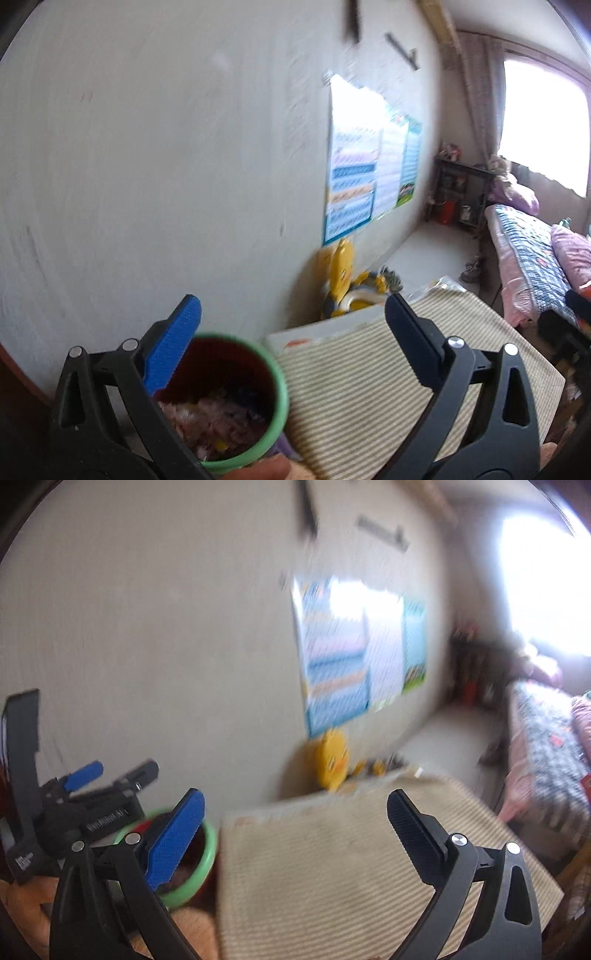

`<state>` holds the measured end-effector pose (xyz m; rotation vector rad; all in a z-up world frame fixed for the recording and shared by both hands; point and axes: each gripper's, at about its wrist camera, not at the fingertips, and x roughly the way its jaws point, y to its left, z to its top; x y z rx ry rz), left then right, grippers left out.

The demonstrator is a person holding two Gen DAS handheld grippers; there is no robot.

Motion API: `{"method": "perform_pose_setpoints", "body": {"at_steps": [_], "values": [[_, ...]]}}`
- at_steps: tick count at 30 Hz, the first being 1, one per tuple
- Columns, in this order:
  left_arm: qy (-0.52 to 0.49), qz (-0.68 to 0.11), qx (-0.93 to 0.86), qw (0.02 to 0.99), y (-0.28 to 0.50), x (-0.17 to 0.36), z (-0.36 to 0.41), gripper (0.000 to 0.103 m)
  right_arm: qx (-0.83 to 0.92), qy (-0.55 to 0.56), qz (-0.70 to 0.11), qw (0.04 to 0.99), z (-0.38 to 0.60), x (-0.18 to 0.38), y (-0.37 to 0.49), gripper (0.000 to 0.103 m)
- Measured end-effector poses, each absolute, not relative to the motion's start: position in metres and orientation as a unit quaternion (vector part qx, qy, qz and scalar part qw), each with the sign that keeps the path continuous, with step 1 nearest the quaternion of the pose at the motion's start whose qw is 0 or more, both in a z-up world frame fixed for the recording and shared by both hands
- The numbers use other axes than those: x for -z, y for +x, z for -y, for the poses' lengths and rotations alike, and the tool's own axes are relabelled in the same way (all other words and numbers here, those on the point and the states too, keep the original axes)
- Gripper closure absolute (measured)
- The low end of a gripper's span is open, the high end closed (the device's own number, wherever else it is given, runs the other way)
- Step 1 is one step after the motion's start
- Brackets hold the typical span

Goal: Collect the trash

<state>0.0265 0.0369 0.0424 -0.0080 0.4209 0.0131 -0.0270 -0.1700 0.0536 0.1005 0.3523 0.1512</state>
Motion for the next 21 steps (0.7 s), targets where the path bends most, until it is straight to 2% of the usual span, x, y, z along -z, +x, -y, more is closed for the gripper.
{"method": "perform_pose_setpoints", "body": {"at_steps": [5, 7, 9, 21], "values": [[0.008, -0.205, 0.022, 0.978, 0.018, -0.06, 0.001, 0.005, -0.033, 0.095, -0.149, 0.984, 0.203, -0.054, -0.05, 0.007], [0.005, -0.205, 0.029, 0.978, 0.012, -0.062, 0.009, 0.005, 0.002, 0.066, -0.135, 0.989, 0.206, -0.052, -0.059, 0.007], [0.007, -0.206, 0.034, 0.978, 0.01, -0.064, 0.017, 0.005, 0.026, 0.041, -0.134, 0.99, 0.209, -0.052, -0.067, 0.007], [0.021, -0.216, 0.031, 0.976, 0.004, -0.063, 0.032, 0.005, 0.022, 0.08, -0.15, 0.985, 0.229, -0.047, -0.069, 0.007]]}}
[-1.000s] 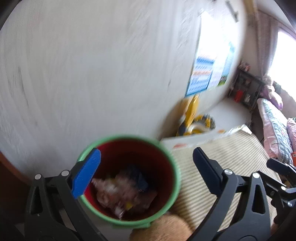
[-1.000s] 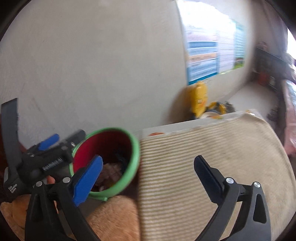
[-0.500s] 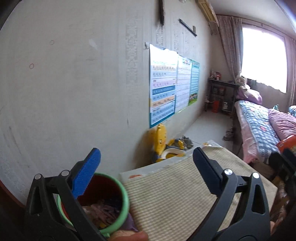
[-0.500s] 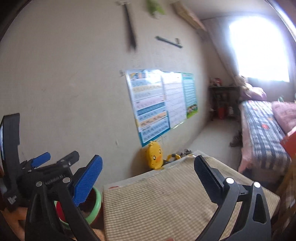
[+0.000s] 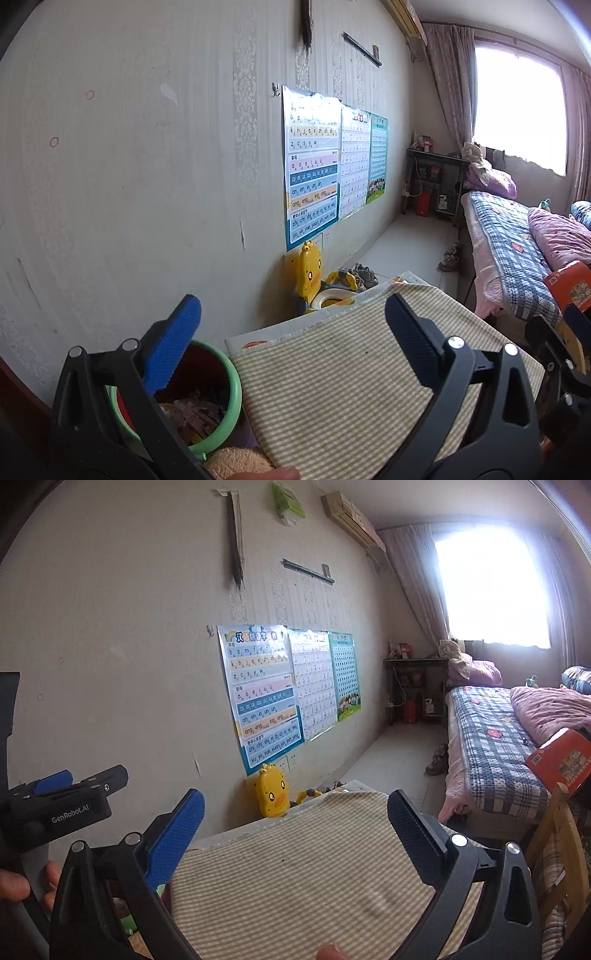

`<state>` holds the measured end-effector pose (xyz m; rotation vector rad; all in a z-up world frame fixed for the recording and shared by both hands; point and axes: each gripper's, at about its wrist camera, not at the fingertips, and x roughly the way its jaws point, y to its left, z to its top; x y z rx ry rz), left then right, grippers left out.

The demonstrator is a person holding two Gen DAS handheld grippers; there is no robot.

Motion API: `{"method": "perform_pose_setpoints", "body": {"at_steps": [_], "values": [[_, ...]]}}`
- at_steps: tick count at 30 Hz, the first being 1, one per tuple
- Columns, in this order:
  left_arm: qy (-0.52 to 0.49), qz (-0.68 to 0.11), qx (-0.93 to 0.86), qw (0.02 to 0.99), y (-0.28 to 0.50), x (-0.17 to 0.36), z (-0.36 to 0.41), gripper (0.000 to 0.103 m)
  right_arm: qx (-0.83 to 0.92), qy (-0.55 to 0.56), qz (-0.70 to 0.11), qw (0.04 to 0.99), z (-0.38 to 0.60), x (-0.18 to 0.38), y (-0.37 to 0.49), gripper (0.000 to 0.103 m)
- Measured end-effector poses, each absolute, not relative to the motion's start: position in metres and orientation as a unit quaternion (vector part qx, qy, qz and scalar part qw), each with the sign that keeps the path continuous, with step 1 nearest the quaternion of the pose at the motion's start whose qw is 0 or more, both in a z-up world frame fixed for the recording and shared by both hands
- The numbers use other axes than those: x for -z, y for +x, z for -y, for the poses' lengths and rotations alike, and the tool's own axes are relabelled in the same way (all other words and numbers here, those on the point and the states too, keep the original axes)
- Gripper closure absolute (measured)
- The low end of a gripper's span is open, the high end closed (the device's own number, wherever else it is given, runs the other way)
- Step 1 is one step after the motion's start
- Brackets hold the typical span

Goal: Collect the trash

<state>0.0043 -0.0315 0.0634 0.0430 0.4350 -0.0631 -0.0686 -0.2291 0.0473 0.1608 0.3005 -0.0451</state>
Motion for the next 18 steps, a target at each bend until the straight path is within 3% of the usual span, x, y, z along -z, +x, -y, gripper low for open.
{"method": "perform_pose_setpoints", "body": {"at_steps": [18], "values": [[0.018, -0.233, 0.023, 0.972, 0.0078, -0.056, 0.0251, 0.005, 0.016, 0.083, -0.169, 0.982, 0.2228, -0.0398, -0.0611, 0.007]]}}
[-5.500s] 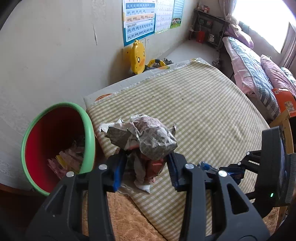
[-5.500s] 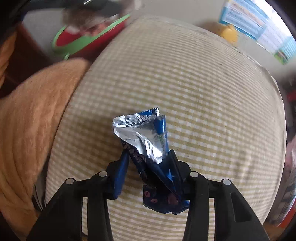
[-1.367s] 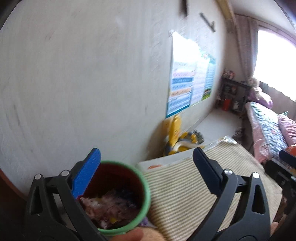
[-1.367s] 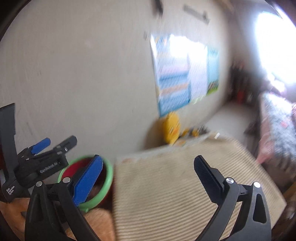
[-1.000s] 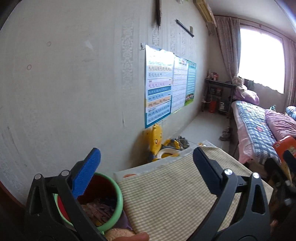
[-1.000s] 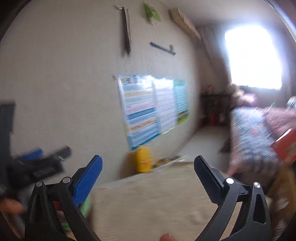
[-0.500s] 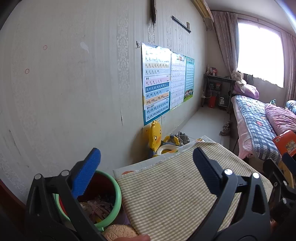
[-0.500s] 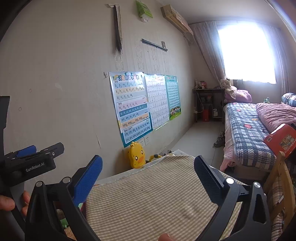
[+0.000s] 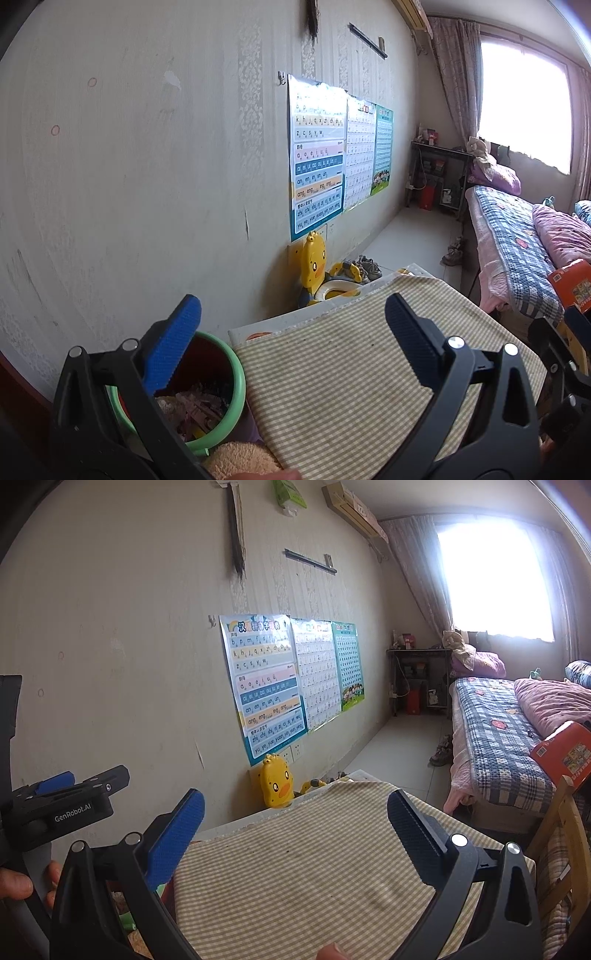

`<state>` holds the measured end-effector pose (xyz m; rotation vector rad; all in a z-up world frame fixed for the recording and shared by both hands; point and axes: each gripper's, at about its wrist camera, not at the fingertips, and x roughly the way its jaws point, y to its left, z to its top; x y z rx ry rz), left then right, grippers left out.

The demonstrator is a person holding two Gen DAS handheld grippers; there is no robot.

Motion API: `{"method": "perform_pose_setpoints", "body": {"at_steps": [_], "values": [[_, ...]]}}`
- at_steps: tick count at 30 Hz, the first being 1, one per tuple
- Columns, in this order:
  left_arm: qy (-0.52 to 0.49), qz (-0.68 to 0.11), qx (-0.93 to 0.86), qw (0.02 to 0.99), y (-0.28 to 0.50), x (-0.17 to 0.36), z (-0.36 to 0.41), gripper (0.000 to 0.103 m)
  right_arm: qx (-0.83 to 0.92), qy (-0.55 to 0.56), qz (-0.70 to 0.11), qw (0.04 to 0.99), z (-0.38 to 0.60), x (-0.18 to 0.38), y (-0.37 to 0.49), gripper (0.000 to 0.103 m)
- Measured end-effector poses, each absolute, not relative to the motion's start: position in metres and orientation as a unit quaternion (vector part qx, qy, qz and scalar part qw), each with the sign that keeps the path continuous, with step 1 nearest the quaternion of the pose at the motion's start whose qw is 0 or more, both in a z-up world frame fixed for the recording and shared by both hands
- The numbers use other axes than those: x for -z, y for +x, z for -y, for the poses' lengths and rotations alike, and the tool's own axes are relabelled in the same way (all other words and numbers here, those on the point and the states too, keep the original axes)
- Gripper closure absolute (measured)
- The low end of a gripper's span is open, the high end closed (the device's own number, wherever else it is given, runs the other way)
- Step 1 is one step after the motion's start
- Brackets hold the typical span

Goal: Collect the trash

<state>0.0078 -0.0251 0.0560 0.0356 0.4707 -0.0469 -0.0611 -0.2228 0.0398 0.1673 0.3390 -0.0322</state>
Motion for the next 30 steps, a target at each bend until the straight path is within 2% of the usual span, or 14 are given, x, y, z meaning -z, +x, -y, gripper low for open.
{"method": "perform_pose_setpoints", "body": {"at_steps": [19, 30], "values": [[0.016, -0.251, 0.023, 0.968, 0.012, -0.048, 0.023, 0.005, 0.015, 0.083, -0.188, 0.978, 0.22, -0.029, -0.054, 0.007], [0.028, -0.277, 0.037, 0.96, 0.023, -0.03, 0.03, 0.005, 0.036, 0.094, -0.241, 0.965, 0.237, 0.006, -0.033, 0.007]]}}
